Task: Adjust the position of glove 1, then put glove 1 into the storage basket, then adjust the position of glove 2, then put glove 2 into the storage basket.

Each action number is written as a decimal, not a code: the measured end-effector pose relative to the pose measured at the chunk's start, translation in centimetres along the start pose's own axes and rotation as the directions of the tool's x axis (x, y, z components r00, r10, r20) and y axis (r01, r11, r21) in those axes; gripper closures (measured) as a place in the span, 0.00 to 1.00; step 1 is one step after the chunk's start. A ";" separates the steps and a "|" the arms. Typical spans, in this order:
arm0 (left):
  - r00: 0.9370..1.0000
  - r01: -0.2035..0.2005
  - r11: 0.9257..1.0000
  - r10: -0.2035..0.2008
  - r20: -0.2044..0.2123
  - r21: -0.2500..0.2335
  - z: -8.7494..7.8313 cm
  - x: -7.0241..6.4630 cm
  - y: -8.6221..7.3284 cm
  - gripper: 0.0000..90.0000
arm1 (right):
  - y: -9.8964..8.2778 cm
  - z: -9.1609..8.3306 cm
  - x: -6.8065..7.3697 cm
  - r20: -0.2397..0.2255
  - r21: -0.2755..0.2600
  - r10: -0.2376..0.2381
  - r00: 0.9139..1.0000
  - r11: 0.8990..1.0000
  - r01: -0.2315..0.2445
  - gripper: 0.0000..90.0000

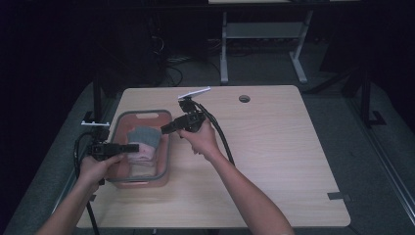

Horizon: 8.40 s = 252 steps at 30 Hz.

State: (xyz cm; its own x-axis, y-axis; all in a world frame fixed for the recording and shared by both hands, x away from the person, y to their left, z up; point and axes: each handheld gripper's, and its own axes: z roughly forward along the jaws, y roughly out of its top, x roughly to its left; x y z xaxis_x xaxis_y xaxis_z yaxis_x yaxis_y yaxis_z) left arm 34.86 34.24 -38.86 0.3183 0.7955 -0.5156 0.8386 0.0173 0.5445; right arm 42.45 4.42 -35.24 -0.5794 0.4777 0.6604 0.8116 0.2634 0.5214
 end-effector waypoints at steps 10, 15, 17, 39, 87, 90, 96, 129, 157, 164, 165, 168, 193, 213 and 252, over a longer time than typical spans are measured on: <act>0.999 0.000 1.000 0.001 -0.053 0.025 0.4 0.3 -0.4 0.73 | -0.3 -0.5 -0.1 0.017 0.000 -0.008 1.000 1.000 0.008 0.79; 0.997 0.000 0.999 0.003 -0.081 0.032 0.6 0.2 -0.4 0.67 | -0.5 -0.8 -0.2 0.018 -0.004 -0.005 1.000 1.000 0.005 0.78; 0.996 0.003 1.000 0.000 -0.088 0.031 0.6 0.2 -0.4 0.64 | -0.6 -0.9 -0.3 0.020 -0.005 -0.007 1.000 1.000 0.007 0.78; 0.993 -0.002 1.000 0.001 -0.118 -0.013 -0.6 -0.3 0.7 0.48 | -1.3 -2.1 -1.0 0.033 -0.010 0.004 0.999 1.000 -0.004 0.76; 0.994 -0.078 0.995 0.073 -0.080 -0.055 -1.1 -4.4 2.7 0.32 | -3.6 -5.9 -4.0 0.098 -0.024 0.026 0.995 0.999 -0.024 0.60; 0.992 -0.101 0.994 0.097 -0.082 -0.042 -0.9 -4.9 2.8 0.31 | -3.7 -6.2 -4.1 0.100 -0.029 0.025 0.995 0.999 -0.022 0.59; 0.992 -0.112 0.993 0.109 -0.067 -0.034 -0.4 -5.6 2.9 0.30 | -4.1 -6.5 -4.4 0.110 -0.026 0.027 0.994 0.999 -0.024 0.58; 0.980 -0.197 0.980 0.197 0.006 -0.008 2.6 -10.5 3.5 0.27 | -6.5 -10.1 -6.2 0.154 -0.060 0.062 0.986 0.997 -0.054 0.55; 0.958 -0.272 0.962 0.270 0.095 0.002 5.0 -15.2 3.2 0.26 | -8.7 -13.5 -7.0 0.191 -0.103 0.094 0.977 0.992 -0.075 0.54; 0.953 -0.285 0.959 0.282 0.115 0.006 5.4 -15.8 3.1 0.26 | -9.4 -14.2 -7.3 0.197 -0.117 0.103 0.975 0.990 -0.081 0.54; 0.951 -0.290 0.957 0.287 0.116 0.010 5.5 -15.8 3.1 0.26 | -9.5 -14.3 -7.4 0.194 -0.118 0.104 0.975 0.990 -0.082 0.54; 0.950 -0.289 0.957 0.285 0.125 0.012 5.7 -16.0 3.1 0.26 | -9.7 -14.7 -7.7 0.188 -0.131 0.117 0.975 0.987 -0.093 0.53; 0.934 -0.309 0.951 0.298 0.194 0.026 7.5 -17.7 2.7 0.26 | -12.1 -17.9 -9.7 0.209 -0.212 0.178 0.962 0.968 -0.133 0.54; 0.919 -0.336 0.940 0.312 0.240 0.067 10.2 -19.5 1.3 0.26 | -15.1 -20.4 -12.0 0.227 -0.245 0.245 0.943 0.951 -0.188 0.53; 0.892 -0.372 0.919 0.315 0.325 0.129 15.8 -21.4 -3.6 0.25 | -22.2 -24.2 -15.9 0.251 -0.290 0.356 0.900 0.915 -0.281 0.51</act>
State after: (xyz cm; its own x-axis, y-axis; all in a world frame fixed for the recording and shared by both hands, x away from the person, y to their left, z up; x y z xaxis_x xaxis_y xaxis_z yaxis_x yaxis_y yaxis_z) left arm 32.07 7.58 -40.24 0.6917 0.5184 -0.5029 0.7096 -0.3582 0.6068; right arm 31.80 -29.33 -44.21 -0.2140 0.7339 0.6446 0.8836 -0.1359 0.4481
